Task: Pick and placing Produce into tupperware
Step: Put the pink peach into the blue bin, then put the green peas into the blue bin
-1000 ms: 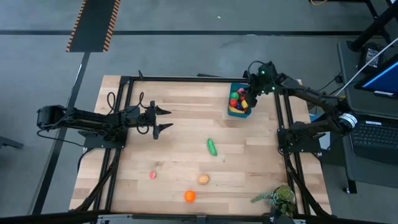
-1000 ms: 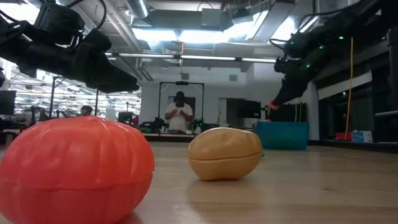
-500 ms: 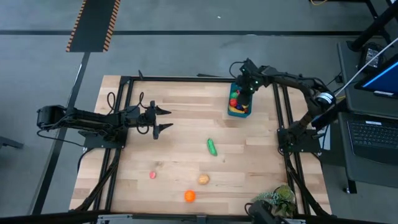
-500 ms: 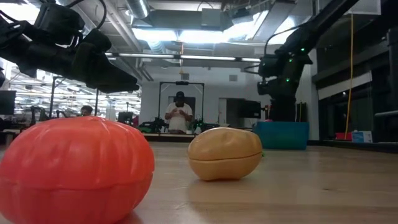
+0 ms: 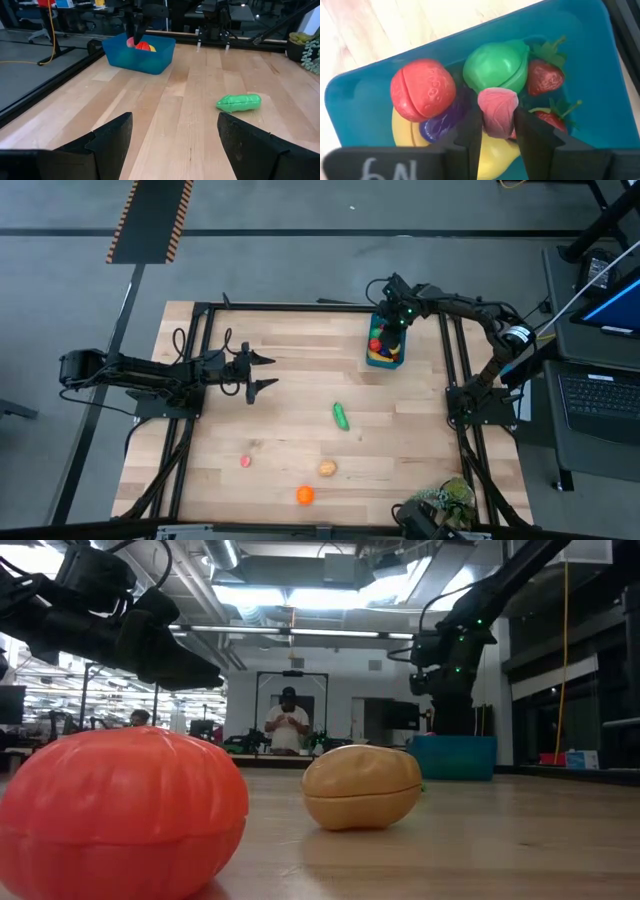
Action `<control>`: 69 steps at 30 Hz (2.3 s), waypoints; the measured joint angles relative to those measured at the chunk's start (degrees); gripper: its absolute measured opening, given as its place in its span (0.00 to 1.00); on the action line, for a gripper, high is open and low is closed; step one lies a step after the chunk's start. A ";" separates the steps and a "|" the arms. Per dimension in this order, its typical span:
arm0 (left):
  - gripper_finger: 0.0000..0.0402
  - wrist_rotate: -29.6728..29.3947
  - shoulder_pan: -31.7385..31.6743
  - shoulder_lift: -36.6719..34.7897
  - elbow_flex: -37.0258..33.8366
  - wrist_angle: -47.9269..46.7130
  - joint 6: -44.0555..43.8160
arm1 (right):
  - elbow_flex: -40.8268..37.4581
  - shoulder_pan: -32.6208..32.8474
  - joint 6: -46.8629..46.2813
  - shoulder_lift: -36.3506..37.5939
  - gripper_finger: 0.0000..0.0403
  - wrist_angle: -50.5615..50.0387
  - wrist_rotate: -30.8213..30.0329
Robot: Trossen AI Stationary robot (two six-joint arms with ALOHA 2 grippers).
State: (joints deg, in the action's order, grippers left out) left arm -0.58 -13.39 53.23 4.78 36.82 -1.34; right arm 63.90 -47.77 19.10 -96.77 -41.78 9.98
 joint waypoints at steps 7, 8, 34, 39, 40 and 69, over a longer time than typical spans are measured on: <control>0.71 0.02 0.00 0.01 0.00 0.00 0.00 | 0.00 0.00 -2.65 0.00 0.28 -0.09 0.04; 0.71 0.01 0.01 0.00 0.00 0.02 0.00 | 0.00 0.00 -2.80 0.00 0.28 -0.09 0.05; 0.71 0.01 0.11 0.00 0.00 4.47 1.68 | -3.50 0.66 -1.36 11.63 0.56 7.20 2.54; 0.71 0.00 0.11 -0.76 0.00 4.37 2.14 | -13.70 2.39 -4.77 22.94 0.56 17.93 3.34; 0.71 0.00 0.11 -0.83 0.00 4.39 2.13 | -16.10 2.72 -5.61 25.16 0.56 19.67 3.34; 0.71 0.71 0.06 -0.81 0.00 4.20 -1.64 | -53.02 11.98 -20.83 47.06 0.56 74.77 11.10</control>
State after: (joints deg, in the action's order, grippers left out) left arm 0.13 -13.32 52.42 4.78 41.02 -2.99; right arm 10.87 -35.79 -1.73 -49.71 32.99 21.08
